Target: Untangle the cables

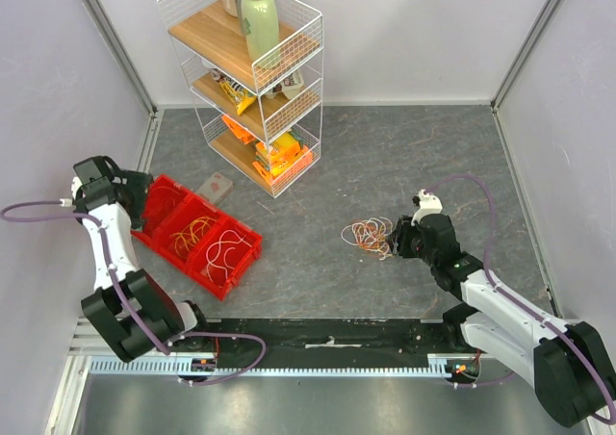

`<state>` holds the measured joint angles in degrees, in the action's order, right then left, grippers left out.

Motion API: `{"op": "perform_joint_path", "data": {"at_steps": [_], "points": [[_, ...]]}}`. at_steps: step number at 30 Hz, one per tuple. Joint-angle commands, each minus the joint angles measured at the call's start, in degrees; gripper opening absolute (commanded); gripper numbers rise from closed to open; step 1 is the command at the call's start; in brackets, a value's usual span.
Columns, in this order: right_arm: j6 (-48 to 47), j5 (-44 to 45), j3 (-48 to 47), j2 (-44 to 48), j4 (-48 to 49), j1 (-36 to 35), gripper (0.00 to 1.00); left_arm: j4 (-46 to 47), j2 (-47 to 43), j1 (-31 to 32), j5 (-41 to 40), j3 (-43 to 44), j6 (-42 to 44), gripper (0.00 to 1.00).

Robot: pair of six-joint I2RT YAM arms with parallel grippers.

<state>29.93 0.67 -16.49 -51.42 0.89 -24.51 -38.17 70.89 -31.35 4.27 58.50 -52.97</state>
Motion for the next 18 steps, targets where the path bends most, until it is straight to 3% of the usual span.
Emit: {"op": "perform_joint_path", "data": {"at_steps": [1, 5, 9, 14, 18], "points": [[-1.0, -0.5, -0.6, 0.0, 2.4, 0.2, 0.46, -1.6, 0.7, 0.3, -7.5, 2.6, 3.7, 0.99], [-1.1, -0.5, -0.9, -0.8, 2.4, 0.2, 0.46, -0.2, -1.4, 3.0, -10.5, 3.2, 6.1, 0.99], [-1.3, -2.0, -1.0, -1.8, 2.9, 0.3, 0.47, 0.8, -2.9, 11.3, -8.4, 4.4, 10.6, 0.95], [-2.5, -6.0, -1.8, -4.7, 4.2, 0.3, 0.51, 6.8, -9.2, 25.6, 2.6, -1.7, 15.6, 0.89], [-3.2, -7.8, -2.5, -7.0, 4.7, 0.0, 0.6, 17.3, -15.2, 38.5, 16.5, -11.0, 16.2, 0.84]]}}
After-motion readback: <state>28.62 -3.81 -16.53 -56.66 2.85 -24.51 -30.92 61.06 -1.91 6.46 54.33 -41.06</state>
